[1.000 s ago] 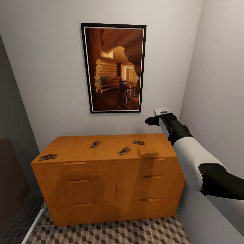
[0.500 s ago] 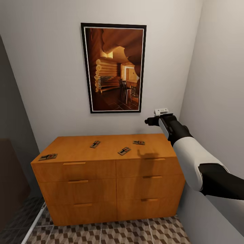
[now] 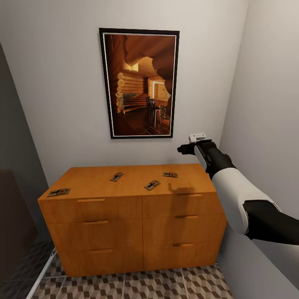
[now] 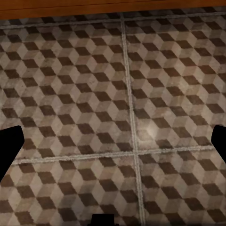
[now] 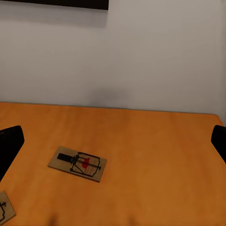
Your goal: Take the four mousetraps from the cabinet in the bathroom and place them on the bathroom floor. Make sure all four end up on the same floor surface, and ensure that at least two of them are either under or directly next to the same bathroom sink.
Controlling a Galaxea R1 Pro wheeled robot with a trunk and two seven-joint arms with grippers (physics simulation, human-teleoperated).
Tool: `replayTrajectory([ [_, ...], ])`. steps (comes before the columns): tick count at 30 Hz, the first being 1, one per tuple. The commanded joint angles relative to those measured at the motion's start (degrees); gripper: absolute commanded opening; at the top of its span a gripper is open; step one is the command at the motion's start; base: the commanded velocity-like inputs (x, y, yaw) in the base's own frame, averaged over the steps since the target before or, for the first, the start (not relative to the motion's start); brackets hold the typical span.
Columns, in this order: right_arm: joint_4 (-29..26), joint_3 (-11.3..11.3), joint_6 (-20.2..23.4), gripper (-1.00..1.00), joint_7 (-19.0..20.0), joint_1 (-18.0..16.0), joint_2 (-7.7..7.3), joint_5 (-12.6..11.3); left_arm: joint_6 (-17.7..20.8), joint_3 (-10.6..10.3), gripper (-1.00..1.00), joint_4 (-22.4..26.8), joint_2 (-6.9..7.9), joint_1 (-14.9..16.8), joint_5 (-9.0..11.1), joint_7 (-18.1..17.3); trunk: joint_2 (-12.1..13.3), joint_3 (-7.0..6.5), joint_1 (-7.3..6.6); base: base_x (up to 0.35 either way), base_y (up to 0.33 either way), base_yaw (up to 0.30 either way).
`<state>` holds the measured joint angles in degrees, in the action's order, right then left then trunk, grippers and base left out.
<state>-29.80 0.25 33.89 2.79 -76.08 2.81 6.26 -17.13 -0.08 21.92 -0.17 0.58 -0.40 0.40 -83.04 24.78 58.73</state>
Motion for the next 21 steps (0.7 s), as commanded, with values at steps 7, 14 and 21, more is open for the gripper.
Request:
replayTrajectory([
  [7, -0.08, 0.01, 0.31, 1.00, 0.29, -0.03, 0.00, 0.60, -0.18, -0.01, 1.00, -0.03, 0.00, 0.03, -0.04, 0.04, -0.03, 0.07, 0.00, 0.000, 0.000, 0.000],
  [14, -0.08, 0.03, 0.31, 1.00, 0.21, -0.03, 0.00, 0.61, -0.18, -0.01, 1.00, -0.03, 0.00, 0.03, -0.05, 0.04, -0.03, 0.07, 0.00, 0.000, 0.000, 0.000],
  [21, -0.08, 0.02, 0.31, 1.00, 0.12, -0.03, 0.00, 0.66, -0.18, -0.01, 1.00, -0.03, 0.00, 0.03, -0.06, 0.04, -0.03, 0.07, 0.00, 0.000, 0.000, 0.000],
])
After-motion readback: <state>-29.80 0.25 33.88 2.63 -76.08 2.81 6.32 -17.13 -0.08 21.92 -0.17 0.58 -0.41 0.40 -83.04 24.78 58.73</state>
